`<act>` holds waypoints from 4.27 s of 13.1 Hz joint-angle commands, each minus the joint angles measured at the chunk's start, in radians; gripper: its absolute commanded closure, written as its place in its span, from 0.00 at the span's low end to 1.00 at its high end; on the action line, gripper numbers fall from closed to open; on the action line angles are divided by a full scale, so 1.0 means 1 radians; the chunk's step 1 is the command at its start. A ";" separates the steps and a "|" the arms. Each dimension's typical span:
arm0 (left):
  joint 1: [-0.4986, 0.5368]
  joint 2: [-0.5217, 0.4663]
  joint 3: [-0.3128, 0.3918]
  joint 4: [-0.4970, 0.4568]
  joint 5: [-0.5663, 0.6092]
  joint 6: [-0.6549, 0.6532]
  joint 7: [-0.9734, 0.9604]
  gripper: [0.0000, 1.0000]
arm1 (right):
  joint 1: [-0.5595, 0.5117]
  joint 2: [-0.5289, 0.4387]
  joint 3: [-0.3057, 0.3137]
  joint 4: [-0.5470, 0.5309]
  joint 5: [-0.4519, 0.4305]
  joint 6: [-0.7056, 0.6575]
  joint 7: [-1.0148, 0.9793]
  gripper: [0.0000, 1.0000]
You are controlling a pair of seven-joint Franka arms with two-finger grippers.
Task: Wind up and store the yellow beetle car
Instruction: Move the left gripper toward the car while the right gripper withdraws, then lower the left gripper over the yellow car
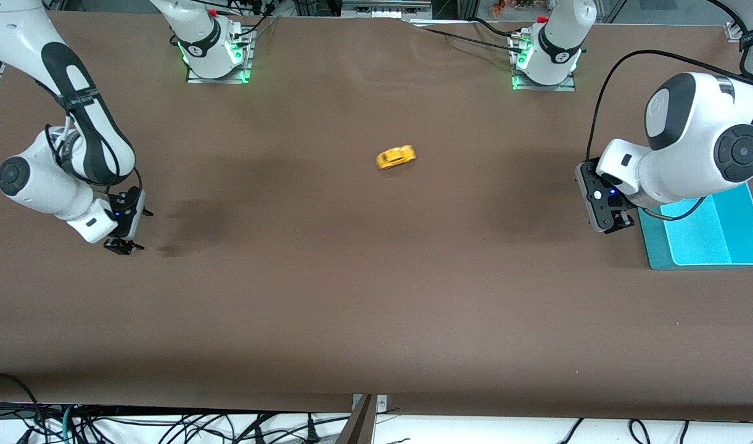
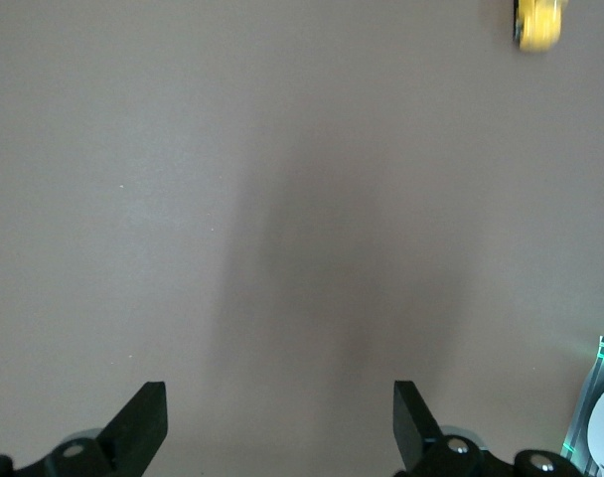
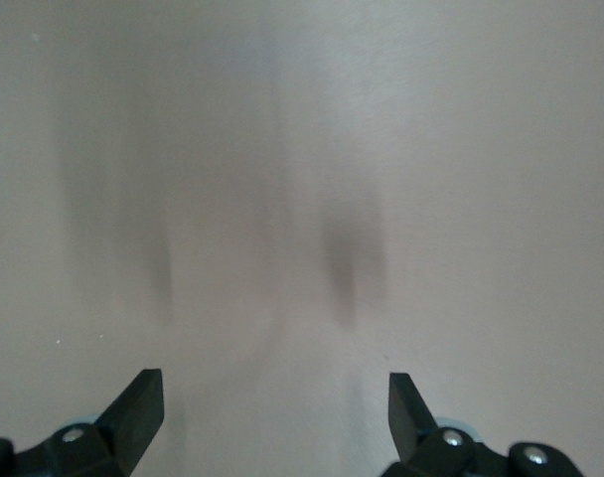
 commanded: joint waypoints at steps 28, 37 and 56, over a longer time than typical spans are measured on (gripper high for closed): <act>0.051 -0.225 -0.113 -0.621 0.008 0.303 0.016 0.00 | 0.077 -0.619 0.032 -0.017 0.016 -0.568 1.339 0.00; 0.051 -0.257 -0.178 -0.781 0.007 0.508 0.019 0.00 | 0.083 -0.574 0.036 0.019 0.002 -0.633 1.507 0.00; 0.051 -0.286 -0.422 -0.954 -0.168 0.550 -0.145 0.00 | 0.091 -0.534 0.063 0.019 -0.006 -0.680 1.614 0.00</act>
